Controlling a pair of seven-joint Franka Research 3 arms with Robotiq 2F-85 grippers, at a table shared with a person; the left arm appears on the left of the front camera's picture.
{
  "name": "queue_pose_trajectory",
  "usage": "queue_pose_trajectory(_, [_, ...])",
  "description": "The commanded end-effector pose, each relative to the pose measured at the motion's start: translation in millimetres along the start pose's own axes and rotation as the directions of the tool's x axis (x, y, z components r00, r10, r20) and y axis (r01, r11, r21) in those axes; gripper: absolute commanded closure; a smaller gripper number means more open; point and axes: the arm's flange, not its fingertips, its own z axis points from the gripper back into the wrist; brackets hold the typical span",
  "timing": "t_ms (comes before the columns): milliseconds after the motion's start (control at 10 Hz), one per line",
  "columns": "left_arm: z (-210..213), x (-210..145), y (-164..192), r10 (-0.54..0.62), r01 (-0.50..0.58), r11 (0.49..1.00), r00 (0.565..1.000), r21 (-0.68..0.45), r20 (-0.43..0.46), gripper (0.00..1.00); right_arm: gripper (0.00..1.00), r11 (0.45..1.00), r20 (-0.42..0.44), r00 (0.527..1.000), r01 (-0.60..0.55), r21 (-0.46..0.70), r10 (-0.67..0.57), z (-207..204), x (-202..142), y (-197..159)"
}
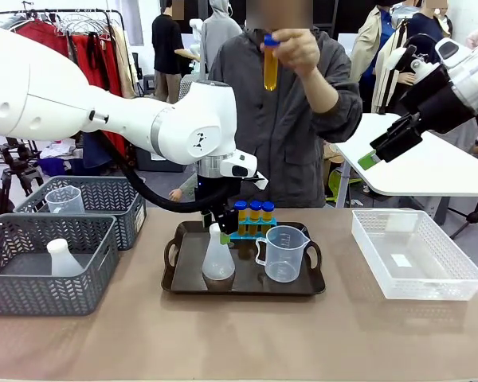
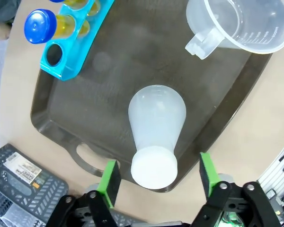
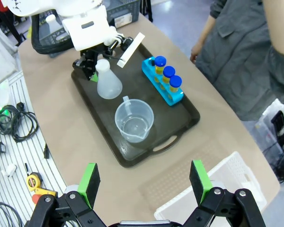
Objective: Prepare the laboratory tools.
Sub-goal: Pick up one Small flask and place it on the Handle tray.
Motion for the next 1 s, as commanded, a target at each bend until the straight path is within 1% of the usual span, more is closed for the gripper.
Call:
queue_pose_trajectory(0, [1,-8,-1,-0.005,0.005,1.0,1.0,-0.009,-0.006,0.0,0.0,1.0,0.034,0.999,-0.007,0.022,0.006,-1,-1,-1])
queue_pose_trajectory(300, [10,-10,-2,-0.006,0.006,1.0,1.0,-0.004,0.004,0.0,0.0,1.0,0.034,0.999,-0.007,0.022,0.006,-1,-1,-1])
queue_pose_trajectory(500, [14,-12,-3,0.036,-0.036,0.999,0.999,-0.016,0.013,0.0,0.0,1.0,0.034,0.999,-0.007,0.022,0.006,-1,-1,-1])
queue_pose_trajectory(600, [8,-1,-1,-0.002,0.002,1.0,1.0,0.005,0.004,0.0,0.0,1.0,0.034,0.999,-0.007,0.022,0.006,-1,-1,-1])
queue_pose_trajectory(900, [8,-1,-1,-0.002,0.002,1.0,1.0,0.005,0.004,0.0,0.0,1.0,0.034,0.999,-0.007,0.022,0.006,-1,-1,-1])
